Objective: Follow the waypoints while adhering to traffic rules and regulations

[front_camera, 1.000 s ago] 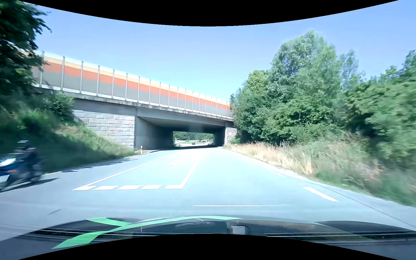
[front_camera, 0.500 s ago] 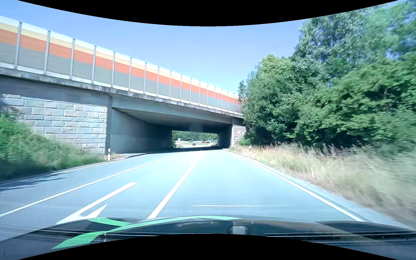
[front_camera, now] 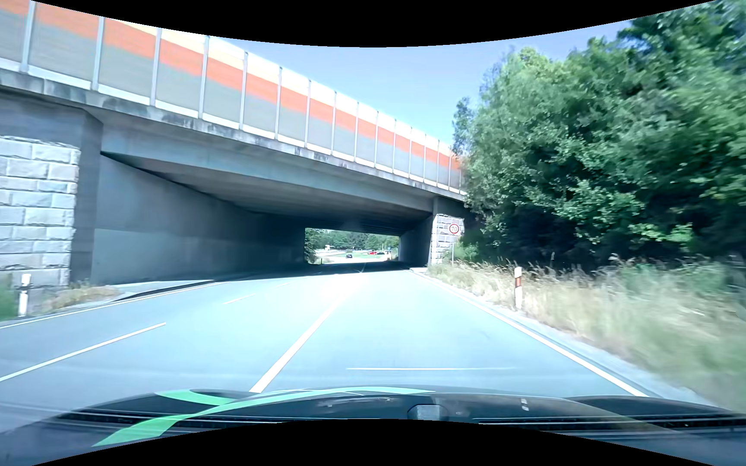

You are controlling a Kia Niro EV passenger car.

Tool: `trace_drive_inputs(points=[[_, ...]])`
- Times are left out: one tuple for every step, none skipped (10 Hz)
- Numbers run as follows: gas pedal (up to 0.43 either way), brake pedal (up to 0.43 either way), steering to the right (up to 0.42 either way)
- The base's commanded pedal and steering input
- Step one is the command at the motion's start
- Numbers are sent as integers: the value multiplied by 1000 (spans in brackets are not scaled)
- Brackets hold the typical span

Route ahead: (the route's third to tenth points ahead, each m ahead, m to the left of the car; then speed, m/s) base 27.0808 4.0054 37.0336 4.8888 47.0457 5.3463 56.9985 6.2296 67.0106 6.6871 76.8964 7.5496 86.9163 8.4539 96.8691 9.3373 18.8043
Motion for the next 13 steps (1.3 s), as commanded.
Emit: trace_drive_inputs(points=[[110, 0, -15], [118, 0, -15], [130, 0, -15], [130, 0, -13], [130, 0, -9], [130, 0, -8], [138, 0, -9], [157, 0, -10], [157, 0, -10], [130, 0, -10], [98, 0, -8], [59, 0, -6], [59, 0, -6]])
